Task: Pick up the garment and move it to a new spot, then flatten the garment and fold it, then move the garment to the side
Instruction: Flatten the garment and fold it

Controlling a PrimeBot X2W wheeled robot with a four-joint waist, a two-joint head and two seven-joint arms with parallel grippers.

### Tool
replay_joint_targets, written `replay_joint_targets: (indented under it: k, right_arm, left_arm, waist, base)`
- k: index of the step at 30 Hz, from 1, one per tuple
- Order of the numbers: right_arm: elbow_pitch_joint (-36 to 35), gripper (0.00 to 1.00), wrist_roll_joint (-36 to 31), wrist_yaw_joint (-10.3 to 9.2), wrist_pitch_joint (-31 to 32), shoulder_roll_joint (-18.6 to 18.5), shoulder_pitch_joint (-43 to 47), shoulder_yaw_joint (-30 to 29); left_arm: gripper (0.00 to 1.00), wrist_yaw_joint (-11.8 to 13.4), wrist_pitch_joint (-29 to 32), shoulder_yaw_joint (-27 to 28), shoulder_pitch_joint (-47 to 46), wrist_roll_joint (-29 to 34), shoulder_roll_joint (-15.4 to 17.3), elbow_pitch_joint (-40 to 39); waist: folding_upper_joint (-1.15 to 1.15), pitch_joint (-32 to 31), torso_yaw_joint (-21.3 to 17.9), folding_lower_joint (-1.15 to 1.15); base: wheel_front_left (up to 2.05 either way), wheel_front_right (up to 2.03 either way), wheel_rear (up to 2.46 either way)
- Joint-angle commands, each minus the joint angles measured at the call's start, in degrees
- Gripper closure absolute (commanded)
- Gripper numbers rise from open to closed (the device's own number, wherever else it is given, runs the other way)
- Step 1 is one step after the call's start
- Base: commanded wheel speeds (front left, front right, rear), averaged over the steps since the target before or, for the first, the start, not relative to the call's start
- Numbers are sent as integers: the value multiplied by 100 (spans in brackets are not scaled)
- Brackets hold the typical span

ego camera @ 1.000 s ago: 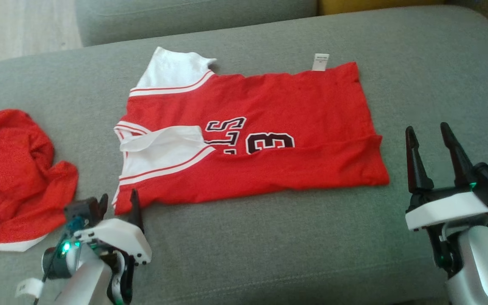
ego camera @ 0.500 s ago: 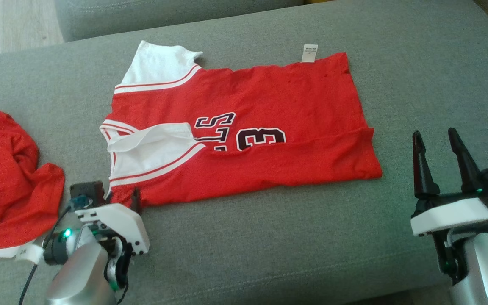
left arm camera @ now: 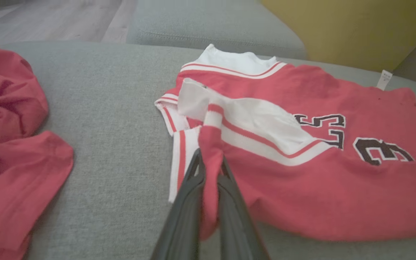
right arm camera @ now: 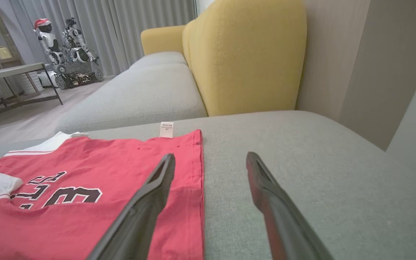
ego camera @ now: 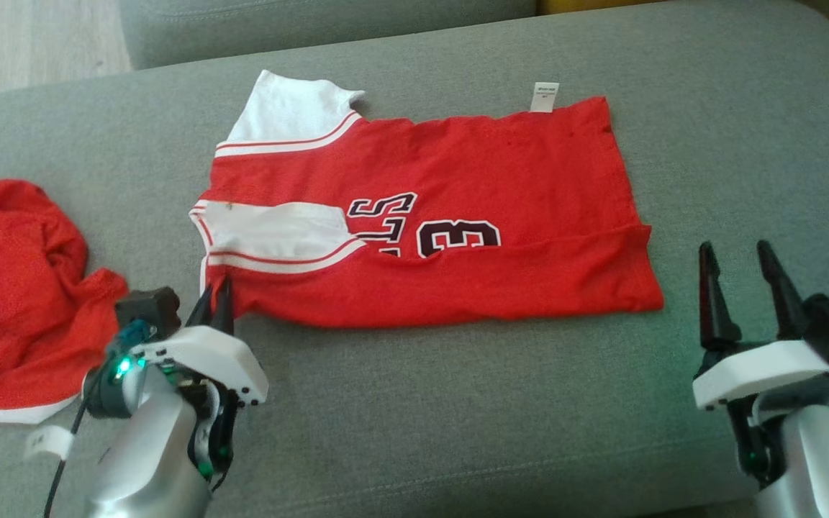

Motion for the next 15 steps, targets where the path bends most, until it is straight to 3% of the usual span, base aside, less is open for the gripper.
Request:
replay_joint_targets:
  k: [1, 15]
  right_arm:
    - [-85, 0, 23, 37, 78, 46, -96, 80]
    - [1380, 0, 171, 37, 595, 262, -770, -400]
  left_arm:
    - [100, 42, -84, 246, -89, 18, 103, -265]
    - [100, 178, -75, 78, 194, 171, 134, -1238]
  waist:
    - [0, 6, 34, 0]
    - [0, 226, 356, 0]
  base:
    - [0, 0, 0]
    - [0, 0, 0]
